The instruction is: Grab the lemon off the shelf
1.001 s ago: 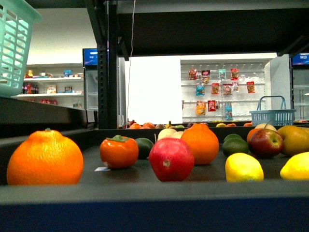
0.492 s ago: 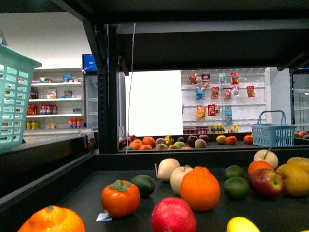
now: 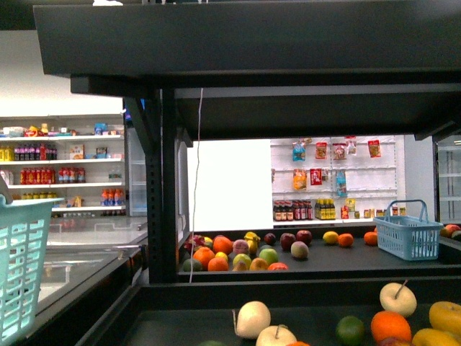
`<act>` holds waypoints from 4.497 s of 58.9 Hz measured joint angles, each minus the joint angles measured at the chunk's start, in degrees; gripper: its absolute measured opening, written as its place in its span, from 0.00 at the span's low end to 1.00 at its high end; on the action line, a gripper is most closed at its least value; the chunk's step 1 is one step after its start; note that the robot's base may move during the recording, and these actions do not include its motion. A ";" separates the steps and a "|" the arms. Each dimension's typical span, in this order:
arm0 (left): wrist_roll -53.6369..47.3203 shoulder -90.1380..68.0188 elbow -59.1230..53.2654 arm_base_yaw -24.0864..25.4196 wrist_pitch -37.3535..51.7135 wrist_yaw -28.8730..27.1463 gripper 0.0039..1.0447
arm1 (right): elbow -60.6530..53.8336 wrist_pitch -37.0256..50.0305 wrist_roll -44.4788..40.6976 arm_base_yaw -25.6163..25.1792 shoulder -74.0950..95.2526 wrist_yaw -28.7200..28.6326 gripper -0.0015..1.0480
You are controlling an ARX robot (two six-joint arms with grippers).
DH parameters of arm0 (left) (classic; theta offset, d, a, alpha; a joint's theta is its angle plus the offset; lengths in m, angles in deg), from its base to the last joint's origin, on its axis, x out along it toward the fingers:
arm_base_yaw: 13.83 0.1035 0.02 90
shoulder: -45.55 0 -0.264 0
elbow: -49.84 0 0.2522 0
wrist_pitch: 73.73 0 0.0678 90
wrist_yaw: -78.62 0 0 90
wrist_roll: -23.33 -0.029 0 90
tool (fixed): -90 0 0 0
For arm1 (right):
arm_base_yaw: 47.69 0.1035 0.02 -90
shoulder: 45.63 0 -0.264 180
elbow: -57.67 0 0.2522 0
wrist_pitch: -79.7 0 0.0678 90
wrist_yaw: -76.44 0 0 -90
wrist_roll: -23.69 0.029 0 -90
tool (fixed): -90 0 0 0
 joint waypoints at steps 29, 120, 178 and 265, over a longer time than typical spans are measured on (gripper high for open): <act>0.20 -0.04 0.00 0.00 -0.04 0.04 0.92 | 0.00 0.00 0.00 0.00 0.00 0.07 0.93; 47.82 -49.94 25.20 29.33 17.40 30.34 0.92 | 0.00 0.00 -0.04 0.00 0.00 0.02 0.93; 71.30 -87.27 47.52 24.74 32.35 25.42 0.92 | 0.00 0.00 -0.02 0.00 0.00 0.02 0.93; 59.89 -82.47 52.78 15.54 23.52 32.28 0.07 | 0.00 0.00 -0.04 0.00 0.00 0.00 0.93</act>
